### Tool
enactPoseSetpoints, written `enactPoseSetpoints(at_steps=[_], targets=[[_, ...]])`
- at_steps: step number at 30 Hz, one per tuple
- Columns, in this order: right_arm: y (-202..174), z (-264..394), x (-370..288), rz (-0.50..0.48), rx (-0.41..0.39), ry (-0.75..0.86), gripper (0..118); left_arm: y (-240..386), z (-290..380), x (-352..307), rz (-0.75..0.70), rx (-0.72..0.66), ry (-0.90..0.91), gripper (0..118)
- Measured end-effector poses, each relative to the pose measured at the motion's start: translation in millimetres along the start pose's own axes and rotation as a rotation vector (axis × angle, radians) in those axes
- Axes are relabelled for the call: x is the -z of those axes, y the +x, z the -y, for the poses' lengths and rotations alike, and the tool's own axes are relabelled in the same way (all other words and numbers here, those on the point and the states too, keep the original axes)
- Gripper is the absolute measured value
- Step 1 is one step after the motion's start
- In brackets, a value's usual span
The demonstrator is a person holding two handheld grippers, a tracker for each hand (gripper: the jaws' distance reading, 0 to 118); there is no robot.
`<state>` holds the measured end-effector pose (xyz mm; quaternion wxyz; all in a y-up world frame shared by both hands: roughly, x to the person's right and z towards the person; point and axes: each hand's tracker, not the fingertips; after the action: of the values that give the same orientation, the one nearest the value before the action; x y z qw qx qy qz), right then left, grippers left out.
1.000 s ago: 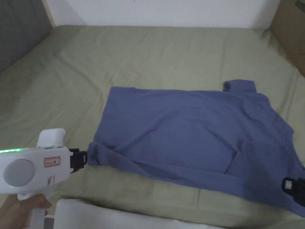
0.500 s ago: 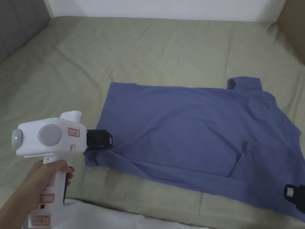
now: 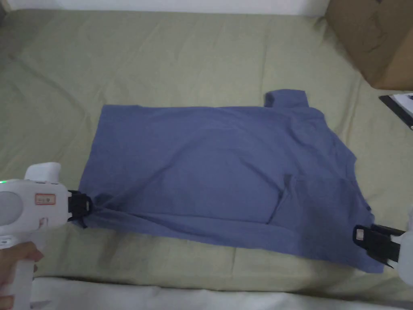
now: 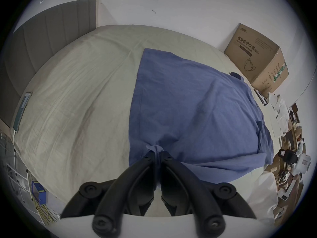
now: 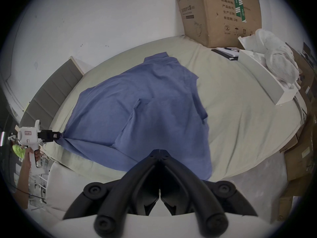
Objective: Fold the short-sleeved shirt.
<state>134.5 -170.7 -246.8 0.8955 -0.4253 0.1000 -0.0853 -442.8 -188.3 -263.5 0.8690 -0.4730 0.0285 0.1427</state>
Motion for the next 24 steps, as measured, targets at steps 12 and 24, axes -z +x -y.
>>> enactPoseSetpoints(at_steps=[12, 24], targets=[[41, 15, 31, 0.114, -0.050, -0.134, 77, 3, 4, 2, 0.000, -0.010, -0.003, 5], [28, -6, 13, 0.127, -0.104, -0.058, 3, 5, -2, -5, 0.001, -0.009, -0.002, 5]])
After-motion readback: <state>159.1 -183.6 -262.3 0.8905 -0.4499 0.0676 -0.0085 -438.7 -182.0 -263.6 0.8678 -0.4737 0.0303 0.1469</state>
